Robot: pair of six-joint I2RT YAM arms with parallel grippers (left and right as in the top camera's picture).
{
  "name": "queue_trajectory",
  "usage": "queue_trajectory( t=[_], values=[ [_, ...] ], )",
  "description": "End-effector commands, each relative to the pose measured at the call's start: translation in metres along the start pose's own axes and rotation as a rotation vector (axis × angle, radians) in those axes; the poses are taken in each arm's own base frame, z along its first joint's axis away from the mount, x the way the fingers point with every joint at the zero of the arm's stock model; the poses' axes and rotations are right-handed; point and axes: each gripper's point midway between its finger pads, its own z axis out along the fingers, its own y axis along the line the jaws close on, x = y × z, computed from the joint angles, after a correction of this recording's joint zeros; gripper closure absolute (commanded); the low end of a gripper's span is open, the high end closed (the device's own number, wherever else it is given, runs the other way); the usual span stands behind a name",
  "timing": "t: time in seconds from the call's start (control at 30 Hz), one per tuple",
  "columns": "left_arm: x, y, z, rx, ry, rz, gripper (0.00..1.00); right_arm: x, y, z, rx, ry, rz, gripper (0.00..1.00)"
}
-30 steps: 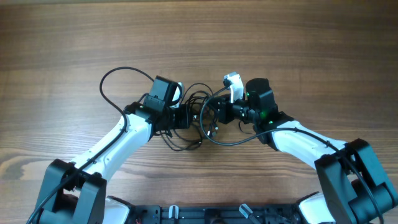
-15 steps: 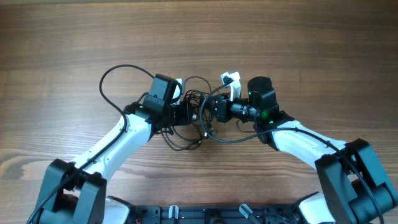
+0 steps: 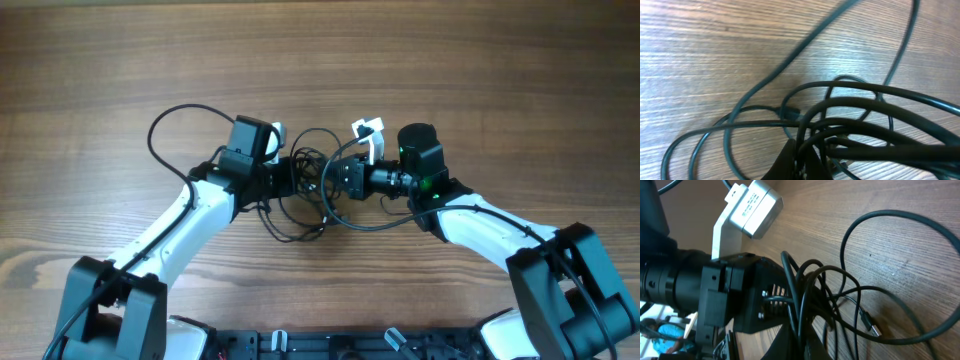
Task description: Untangle cables
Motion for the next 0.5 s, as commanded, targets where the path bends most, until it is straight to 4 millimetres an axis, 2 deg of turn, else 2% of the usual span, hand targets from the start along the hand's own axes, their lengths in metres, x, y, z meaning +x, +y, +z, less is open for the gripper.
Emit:
queue_trajectory(
  t=[0.0,0.07,0.13,0.2,0.27,0.33,0.4,0.47],
  values=[
    [-0.004,0.017,-0.006,-0.032,-0.006,-0.036,0.96,0.0,-0.001,-0.002,0.029,0.002,0.009,0.76],
    [-0.003,0.022,-0.007,-0.04,0.0,-0.029,0.96,0.007,-0.025,-0.004,0.15,0.004,0.043,0.72],
    [-0.003,0.025,-0.008,-0.045,0.002,-0.035,0.96,0.016,-0.057,-0.012,0.323,0.011,0.054,0.72],
    [-0.003,0.025,-0.008,-0.047,0.004,-0.037,0.96,0.027,-0.094,-0.029,0.547,0.015,0.09,0.72],
    [-0.003,0.025,-0.008,-0.046,0.004,-0.037,0.96,0.035,-0.115,-0.045,0.689,0.022,0.107,0.68],
    [-0.002,0.024,-0.008,-0.04,0.007,-0.037,0.96,0.036,-0.118,-0.047,0.706,0.027,0.107,0.58],
    [-0.001,0.02,-0.008,-0.017,0.014,-0.036,0.96,0.034,-0.114,-0.044,0.681,0.026,0.094,0.56],
    [0.0,0.014,-0.008,0.02,0.025,-0.032,0.96,0.031,-0.1,-0.033,0.582,0.056,0.001,0.56]
  ],
)
